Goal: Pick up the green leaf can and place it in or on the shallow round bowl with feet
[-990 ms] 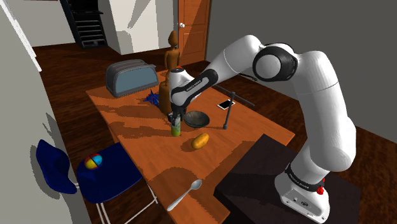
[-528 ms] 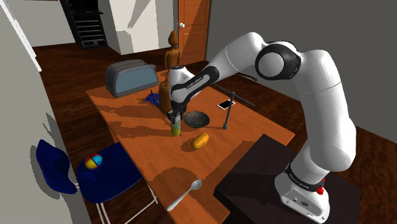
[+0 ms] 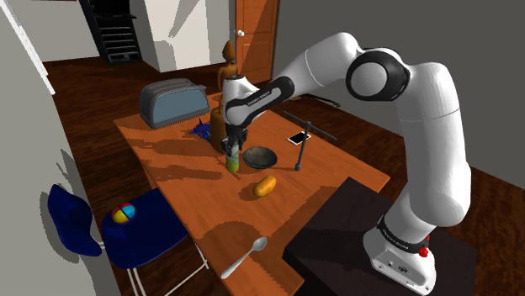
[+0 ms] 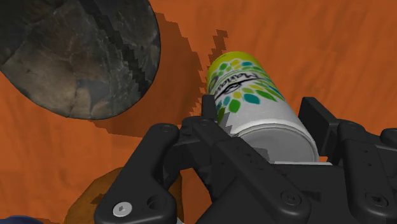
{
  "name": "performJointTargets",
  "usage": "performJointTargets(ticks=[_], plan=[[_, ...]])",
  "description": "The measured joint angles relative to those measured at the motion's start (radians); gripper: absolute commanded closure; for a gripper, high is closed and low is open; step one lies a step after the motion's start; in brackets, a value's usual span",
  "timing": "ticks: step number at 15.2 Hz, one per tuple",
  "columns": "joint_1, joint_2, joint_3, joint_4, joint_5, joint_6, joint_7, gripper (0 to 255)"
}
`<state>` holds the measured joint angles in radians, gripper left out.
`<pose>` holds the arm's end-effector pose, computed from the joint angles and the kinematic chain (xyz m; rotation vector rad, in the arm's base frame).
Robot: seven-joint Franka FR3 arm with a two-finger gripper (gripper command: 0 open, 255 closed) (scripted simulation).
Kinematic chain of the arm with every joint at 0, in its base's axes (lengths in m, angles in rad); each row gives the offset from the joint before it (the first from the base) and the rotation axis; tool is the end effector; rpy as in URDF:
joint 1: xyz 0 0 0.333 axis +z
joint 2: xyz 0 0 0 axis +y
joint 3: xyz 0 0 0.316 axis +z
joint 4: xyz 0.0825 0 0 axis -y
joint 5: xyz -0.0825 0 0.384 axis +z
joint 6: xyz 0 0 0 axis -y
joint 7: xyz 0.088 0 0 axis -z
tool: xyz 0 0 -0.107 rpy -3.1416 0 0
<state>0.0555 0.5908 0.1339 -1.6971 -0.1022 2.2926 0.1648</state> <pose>0.6671 0.1159 0.2557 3.1390 0.1082 0.0182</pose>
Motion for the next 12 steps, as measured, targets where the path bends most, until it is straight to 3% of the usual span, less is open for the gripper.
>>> performJointTargets(ticks=[12], plan=[[-0.013, -0.095, 0.009, 0.013, 0.017, -0.108, -0.017, 255]])
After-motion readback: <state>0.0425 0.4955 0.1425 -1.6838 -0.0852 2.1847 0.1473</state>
